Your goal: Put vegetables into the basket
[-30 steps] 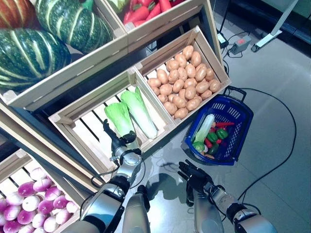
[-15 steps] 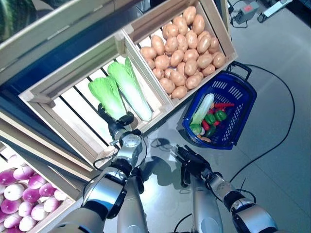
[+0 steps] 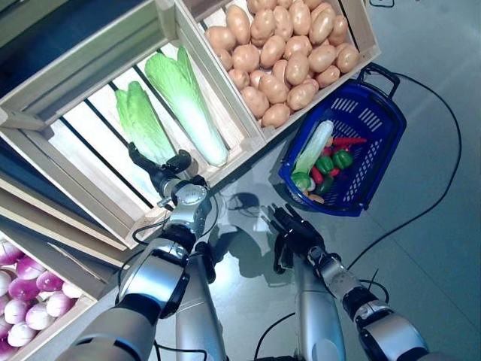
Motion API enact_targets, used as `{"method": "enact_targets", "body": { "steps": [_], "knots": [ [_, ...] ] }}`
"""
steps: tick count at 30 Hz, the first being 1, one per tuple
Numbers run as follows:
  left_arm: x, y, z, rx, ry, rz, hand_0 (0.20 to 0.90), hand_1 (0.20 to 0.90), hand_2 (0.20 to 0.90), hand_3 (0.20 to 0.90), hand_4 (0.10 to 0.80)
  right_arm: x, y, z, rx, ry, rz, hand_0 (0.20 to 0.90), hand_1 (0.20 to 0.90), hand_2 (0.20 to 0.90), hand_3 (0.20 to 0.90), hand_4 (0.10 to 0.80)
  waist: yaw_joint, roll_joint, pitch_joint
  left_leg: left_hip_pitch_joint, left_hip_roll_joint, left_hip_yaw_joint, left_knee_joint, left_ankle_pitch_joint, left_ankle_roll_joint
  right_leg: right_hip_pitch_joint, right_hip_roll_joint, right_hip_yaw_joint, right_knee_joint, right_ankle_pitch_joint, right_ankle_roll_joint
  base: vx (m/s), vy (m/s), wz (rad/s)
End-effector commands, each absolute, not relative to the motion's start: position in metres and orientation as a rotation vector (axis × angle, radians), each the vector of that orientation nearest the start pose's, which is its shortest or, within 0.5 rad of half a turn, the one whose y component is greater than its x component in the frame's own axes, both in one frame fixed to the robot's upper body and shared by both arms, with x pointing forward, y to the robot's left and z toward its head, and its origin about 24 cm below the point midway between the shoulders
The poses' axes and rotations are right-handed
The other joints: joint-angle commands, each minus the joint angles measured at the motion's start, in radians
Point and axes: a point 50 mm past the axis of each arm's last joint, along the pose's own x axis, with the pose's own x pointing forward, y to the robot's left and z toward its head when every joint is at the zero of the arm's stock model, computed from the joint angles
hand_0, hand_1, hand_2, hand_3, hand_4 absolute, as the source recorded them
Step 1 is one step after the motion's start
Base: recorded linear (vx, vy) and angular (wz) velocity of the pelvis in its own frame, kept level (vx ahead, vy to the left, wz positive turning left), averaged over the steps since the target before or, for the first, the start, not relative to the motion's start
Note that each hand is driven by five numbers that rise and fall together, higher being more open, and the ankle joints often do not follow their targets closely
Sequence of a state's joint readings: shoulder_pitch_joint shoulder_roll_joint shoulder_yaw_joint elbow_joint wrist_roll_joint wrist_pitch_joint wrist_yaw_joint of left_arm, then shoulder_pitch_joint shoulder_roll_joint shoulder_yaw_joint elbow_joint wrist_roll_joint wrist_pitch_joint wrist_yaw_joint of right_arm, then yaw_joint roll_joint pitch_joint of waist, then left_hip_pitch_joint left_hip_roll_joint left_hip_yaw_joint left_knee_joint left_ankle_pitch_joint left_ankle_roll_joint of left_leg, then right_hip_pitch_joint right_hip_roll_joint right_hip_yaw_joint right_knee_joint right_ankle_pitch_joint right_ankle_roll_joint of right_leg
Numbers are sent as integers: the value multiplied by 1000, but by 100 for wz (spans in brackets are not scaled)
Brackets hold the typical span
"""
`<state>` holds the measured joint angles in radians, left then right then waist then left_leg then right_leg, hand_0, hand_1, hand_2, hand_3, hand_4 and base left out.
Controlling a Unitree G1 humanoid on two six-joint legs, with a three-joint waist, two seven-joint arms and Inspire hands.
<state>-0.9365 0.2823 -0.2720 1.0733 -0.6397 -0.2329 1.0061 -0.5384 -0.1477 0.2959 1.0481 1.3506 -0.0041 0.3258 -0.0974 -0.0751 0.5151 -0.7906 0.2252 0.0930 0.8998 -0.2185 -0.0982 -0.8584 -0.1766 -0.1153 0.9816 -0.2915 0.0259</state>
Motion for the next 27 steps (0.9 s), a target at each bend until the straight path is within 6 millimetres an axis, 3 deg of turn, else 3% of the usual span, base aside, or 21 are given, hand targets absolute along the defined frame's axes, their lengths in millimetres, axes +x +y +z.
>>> {"method": "enact_targets", "body": {
  "steps": [1,6,11,12,13,14,27],
  "knots": [
    [390,199,142,-230,-43,965,900,900,900,900,800,322,-118,-14,1080,324,168,900,900,900,900,800,-25,9,5,18,-26,33,48,-137,59,57,-14,30,-5,-19,32,0,0,0],
    [390,207,137,-242,-11,979,900,900,900,900,800,326,-126,-13,1089,315,131,900,900,900,900,800,-20,12,5,-6,-35,27,52,-135,59,32,-14,31,1,-17,31,-7,-7,1],
    [394,214,145,-261,-24,934,900,900,900,900,800,331,-134,-8,1100,304,117,900,900,900,900,800,-22,15,5,-26,-36,28,57,-133,60,10,-9,33,6,-13,30,-35,25,-1],
    [395,217,149,-271,-43,903,759,759,759,759,706,331,-137,-8,1102,300,113,900,900,900,900,800,-23,16,5,-28,-36,29,58,-134,61,7,-8,34,7,-12,30,0,0,0],
    [396,217,150,-273,-48,898,759,759,759,759,706,331,-137,-8,1102,299,112,900,900,900,900,800,-23,16,5,-29,-36,29,58,-134,61,6,-8,34,7,-12,30,-34,30,-1],
    [396,220,156,-280,-96,867,300,300,300,300,400,330,-140,-9,1104,296,108,900,900,900,900,800,-25,17,5,-28,-35,30,58,-136,62,6,-6,35,8,-12,31,0,0,0],
    [396,233,160,-250,-120,797,300,300,300,300,400,323,-148,-15,1108,286,78,900,900,900,900,800,-25,26,4,15,-32,44,52,-144,68,38,-12,32,14,-24,28,0,11,0]
  ]
}}
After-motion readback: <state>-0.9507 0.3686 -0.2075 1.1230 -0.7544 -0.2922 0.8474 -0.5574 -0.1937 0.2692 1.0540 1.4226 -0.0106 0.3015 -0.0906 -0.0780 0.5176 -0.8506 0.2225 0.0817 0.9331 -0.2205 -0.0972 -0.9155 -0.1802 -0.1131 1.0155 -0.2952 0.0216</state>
